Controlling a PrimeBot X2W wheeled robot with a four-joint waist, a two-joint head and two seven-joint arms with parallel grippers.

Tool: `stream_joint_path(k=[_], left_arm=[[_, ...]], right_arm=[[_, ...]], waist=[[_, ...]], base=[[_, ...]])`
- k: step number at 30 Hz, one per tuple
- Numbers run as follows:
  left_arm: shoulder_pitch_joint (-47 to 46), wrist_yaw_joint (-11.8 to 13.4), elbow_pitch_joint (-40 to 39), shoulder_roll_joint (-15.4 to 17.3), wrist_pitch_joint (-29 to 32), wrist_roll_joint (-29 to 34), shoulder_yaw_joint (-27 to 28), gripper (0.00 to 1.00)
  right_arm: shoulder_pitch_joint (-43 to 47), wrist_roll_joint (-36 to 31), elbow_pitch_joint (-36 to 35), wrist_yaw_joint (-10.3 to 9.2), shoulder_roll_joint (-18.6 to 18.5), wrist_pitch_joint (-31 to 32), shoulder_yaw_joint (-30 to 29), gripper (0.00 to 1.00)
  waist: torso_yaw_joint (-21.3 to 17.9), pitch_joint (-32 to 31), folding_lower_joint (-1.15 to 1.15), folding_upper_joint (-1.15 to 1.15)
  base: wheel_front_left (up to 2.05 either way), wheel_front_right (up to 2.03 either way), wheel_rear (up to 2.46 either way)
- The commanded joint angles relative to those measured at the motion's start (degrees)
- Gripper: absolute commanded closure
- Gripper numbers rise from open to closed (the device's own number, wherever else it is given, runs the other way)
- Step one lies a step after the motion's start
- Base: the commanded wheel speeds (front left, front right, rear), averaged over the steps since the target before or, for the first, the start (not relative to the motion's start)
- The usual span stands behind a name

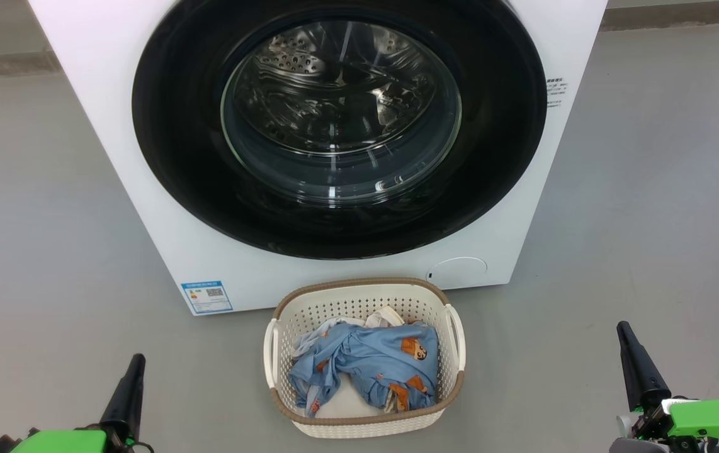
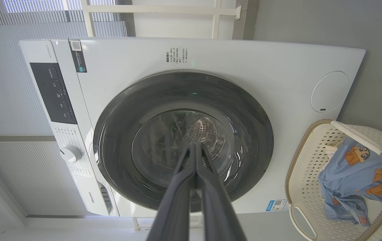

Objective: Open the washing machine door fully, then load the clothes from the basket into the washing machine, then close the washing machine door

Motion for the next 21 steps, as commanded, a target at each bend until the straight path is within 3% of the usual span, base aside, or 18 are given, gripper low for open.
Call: stream_joint_path(k=[1,17,18,21], left_arm=[[-2.4,-0.2,-1.4,0.7,0.3,0.8,2.0,1.00],[-2.4,-0.2,-1.4,0.6,0.3,0.9,2.0,1.00],[0.0,0.0,0.0,0.0,0.0,0.0,0.0,0.00],[1.1,0.0,1.8,-0.6,0.0,0.0,-0.2,0.00]], right_arm=[[-2.4,-0.6,-1.4,-0.06,-0.1,0.4,1.4,1.00],[-2.4,-0.6,-1.4,-0.06,-0.1,0.4,1.3,1.00],[0.0,0.0,0.0,0.00,0.1,0.0,0.0,0.00],[1.0,0.0,1.9,0.00,0.4,0.0,0.0,0.00]], waist=[[0.0,0.0,0.00,0.00],[0.0,0.0,0.00,0.00],[0.0,0.0,0.00,0.00],[0.0,0.0,0.00,0.00]], base=[[0.00,0.00,0.00],[0.00,0.00,0.00],[0.00,0.00,0.00],[0.00,0.00,0.00]])
